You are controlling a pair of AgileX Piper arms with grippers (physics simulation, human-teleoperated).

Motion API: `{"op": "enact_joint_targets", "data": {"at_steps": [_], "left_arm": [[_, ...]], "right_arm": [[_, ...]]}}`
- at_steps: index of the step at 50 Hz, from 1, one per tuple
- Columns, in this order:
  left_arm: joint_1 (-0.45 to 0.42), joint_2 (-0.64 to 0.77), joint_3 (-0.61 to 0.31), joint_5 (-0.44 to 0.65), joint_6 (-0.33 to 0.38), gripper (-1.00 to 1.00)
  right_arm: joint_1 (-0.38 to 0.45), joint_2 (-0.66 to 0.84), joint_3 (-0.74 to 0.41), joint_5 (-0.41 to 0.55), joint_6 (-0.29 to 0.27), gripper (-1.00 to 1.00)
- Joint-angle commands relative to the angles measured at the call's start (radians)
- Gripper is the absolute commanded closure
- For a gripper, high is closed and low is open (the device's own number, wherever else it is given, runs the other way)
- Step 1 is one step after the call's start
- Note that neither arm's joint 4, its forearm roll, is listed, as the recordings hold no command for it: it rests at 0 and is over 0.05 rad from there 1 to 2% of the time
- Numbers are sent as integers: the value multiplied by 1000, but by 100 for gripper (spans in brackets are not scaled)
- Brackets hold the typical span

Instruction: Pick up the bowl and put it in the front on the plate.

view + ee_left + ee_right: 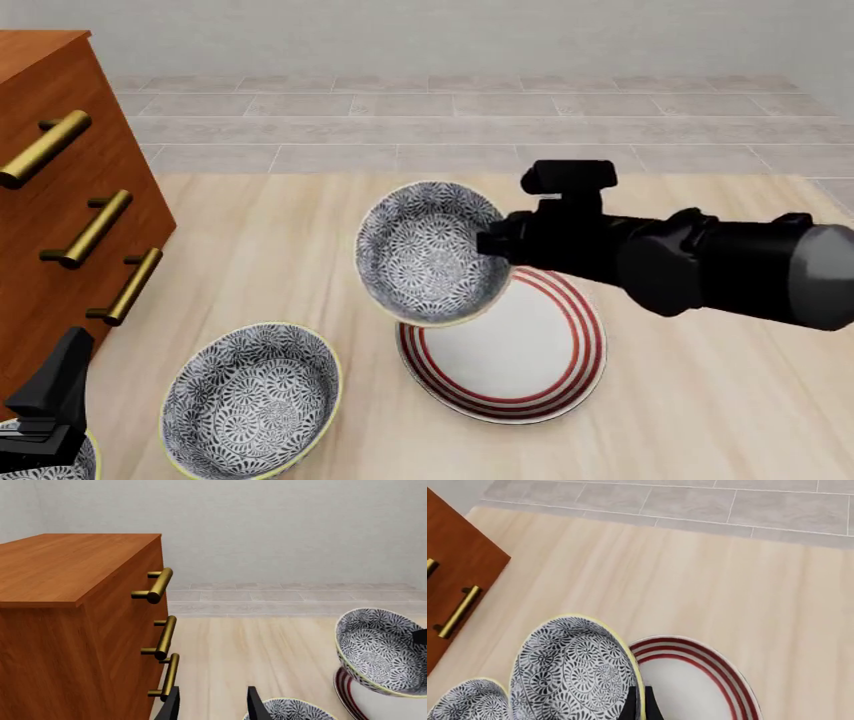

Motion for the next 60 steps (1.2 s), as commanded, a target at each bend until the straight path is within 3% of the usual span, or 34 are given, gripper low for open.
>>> {"op": "enact_joint_targets", "data": {"at_steps": [1, 45, 60], "left_arm": [[0, 0, 0, 0, 0, -100], [0, 0, 0, 0, 0, -100], [0, 0, 0, 0, 0, -100]], "right_arm": [[-28, -53, 102, -61, 30, 100], [-111, -64, 353, -249, 112, 100], [-110, -22, 387, -294, 137, 100]]}}
